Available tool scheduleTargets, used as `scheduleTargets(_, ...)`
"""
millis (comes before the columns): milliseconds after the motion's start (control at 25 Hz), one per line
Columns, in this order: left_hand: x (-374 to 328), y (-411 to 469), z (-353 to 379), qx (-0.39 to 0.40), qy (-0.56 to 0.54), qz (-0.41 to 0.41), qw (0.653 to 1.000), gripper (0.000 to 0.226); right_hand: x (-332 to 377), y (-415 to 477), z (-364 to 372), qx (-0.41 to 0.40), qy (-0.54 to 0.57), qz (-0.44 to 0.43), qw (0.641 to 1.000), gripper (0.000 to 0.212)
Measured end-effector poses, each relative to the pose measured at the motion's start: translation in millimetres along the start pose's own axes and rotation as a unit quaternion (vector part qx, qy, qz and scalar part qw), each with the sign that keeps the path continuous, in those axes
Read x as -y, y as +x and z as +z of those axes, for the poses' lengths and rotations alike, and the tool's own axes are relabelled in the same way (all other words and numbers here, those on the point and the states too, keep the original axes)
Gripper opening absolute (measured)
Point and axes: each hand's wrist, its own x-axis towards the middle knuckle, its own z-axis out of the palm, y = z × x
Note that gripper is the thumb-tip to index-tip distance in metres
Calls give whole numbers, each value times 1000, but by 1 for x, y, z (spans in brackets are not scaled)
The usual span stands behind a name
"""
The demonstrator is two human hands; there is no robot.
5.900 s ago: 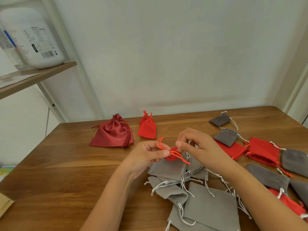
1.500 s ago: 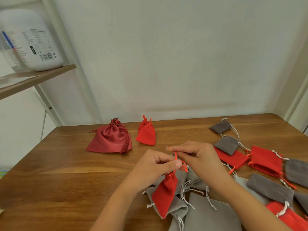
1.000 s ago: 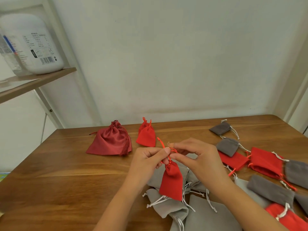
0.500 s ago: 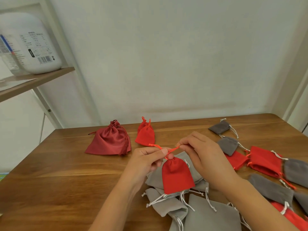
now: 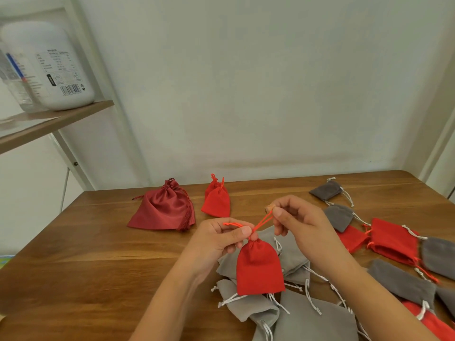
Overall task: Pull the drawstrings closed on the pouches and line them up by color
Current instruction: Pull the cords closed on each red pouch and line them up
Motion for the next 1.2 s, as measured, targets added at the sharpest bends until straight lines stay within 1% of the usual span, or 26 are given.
scheduleTargets(80, 2, 1, 1, 6, 3, 1, 1000, 10, 1, 1, -1, -2, 5, -6, 1000, 27)
scheduleTargets(160, 2, 2, 1, 0, -28, -7, 1000, 9, 3, 1, -2, 11, 20, -18, 1000, 30)
scheduleTargets(240, 2, 3, 0, -17, -78, -22, 997, 8, 7, -1, -2, 35, 42, -25, 998, 23)
scheduleTargets(320, 2, 3, -3, -18, -93, -20, 995, 9, 8, -3, -2, 68, 76, -19, 995, 17)
scheduleTargets(400, 1, 2, -2, -4, -67, 1, 998, 11, 9, -4, -4, 102, 90, -8, 991, 15)
scheduleTargets(440, 1, 1, -1, 1, -45, 16, 999, 11, 9, -4, -6, 109, 76, -2, 991, 14)
scheduleTargets(520, 0, -1, 1, -2, -5, 49, 999, 13, 7, -2, -9, 91, 27, 6, 995, 10)
scheduleTargets(600, -2, -2, 1, -9, 18, 81, 997, 15, 4, 1, -10, 48, -32, 3, 998, 17)
scheduleTargets(640, -2, -2, 1, -11, 23, 96, 995, 16, 4, 2, -10, 41, -41, 3, 998, 12)
scheduleTargets(680, -2, -2, 2, -13, 26, 111, 993, 15, 3, 2, -9, 52, -38, 9, 998, 12)
scheduleTargets(800, 0, -1, 5, -27, 43, 145, 988, 11, 2, 0, -3, 131, -12, 46, 990, 22)
scheduleTargets(880, 0, 0, 6, -30, 50, 156, 986, 11, 2, -2, 2, 151, 3, 55, 987, 23)
scheduleTargets(1040, 1, 0, 11, -36, 58, 163, 984, 16, 0, -2, 5, 132, 50, 77, 987, 22)
scheduleTargets(1160, 4, 2, 12, -37, 60, 162, 984, 23, -2, -5, 9, 103, 20, 87, 991, 12)
scheduleTargets(1200, 5, 2, 12, -38, 60, 163, 984, 25, -1, -7, 12, 93, 8, 85, 992, 11)
